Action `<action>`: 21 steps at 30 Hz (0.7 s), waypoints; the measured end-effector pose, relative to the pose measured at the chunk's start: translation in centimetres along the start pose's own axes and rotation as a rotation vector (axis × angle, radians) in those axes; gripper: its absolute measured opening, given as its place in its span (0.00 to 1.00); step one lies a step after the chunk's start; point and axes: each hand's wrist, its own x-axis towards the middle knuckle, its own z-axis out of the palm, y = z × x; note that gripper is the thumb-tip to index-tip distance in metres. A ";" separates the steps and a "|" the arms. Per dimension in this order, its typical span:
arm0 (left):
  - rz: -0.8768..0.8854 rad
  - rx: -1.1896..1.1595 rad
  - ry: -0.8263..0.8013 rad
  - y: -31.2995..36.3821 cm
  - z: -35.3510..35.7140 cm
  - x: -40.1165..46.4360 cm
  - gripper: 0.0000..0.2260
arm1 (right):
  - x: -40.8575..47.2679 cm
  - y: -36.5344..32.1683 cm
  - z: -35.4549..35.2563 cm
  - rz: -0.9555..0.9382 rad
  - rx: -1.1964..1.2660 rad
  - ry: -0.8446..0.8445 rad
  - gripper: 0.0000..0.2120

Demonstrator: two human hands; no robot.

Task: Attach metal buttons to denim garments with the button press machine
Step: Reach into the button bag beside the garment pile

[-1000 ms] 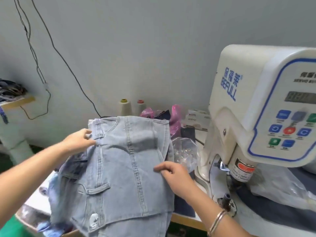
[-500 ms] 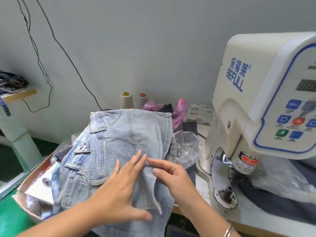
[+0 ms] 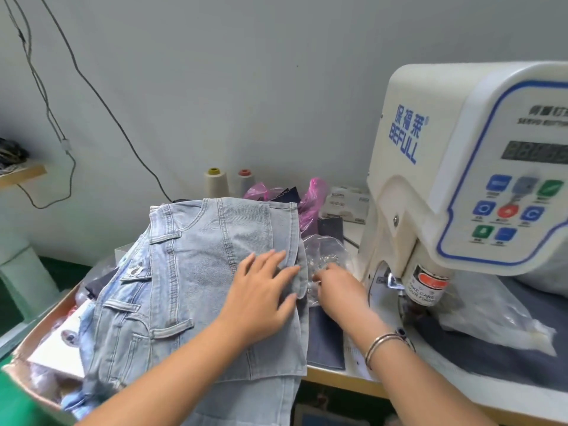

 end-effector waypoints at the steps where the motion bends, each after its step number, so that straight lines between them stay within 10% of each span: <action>1: 0.066 0.021 -0.046 -0.2 0.6 0.5 0.19 | 0.1 -0.2 0.1 -0.042 -0.060 0.004 0.13; 5: 0.193 0.089 -0.120 -0.9 1.8 0.7 0.08 | 0.9 -0.6 0.4 -0.096 -0.266 0.005 0.14; 13: -0.524 -0.712 0.182 -3.9 1.9 1.1 0.11 | 2.4 0.0 -0.1 -0.074 -0.372 0.064 0.13; 21: -0.510 -1.017 0.153 -4.2 2.1 0.7 0.06 | 4.2 -0.9 0.7 -0.248 -0.391 0.126 0.09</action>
